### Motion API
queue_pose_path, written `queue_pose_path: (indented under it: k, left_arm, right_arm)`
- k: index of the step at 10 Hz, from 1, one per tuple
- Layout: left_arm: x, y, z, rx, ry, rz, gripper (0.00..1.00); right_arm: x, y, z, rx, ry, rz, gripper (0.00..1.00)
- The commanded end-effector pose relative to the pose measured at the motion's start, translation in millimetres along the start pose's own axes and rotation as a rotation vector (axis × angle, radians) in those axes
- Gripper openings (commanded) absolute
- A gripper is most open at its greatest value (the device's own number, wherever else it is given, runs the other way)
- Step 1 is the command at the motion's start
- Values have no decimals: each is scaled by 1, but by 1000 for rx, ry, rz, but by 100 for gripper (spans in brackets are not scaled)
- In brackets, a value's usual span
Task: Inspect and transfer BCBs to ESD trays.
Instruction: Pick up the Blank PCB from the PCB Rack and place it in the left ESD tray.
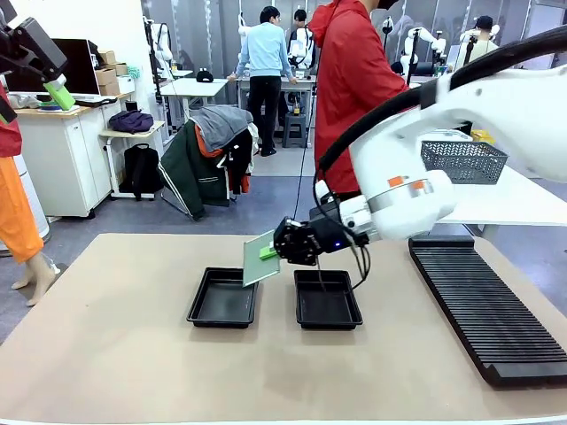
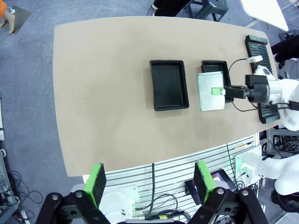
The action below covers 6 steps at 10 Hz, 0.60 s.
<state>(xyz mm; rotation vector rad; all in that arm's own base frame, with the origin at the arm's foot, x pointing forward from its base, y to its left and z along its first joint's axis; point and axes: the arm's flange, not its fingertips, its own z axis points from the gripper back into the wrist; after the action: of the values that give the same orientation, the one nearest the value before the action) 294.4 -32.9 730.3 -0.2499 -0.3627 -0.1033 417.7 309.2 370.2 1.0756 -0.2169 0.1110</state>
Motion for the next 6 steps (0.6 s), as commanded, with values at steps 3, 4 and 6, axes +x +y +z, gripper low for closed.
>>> queue_pose_path:
  k: [3,4,6]
  left_arm:
    - [-1,0,0,0,0,2,100]
    - [-1,0,0,0,0,2,100]
    - [-1,0,0,0,0,2,100]
  right_arm:
    - [25,-16,-74,-2,-21,-61,3]
    - [30,-19,-89,-8,0,-74,3]
    - [33,-22,-106,-32,1,-111,3]
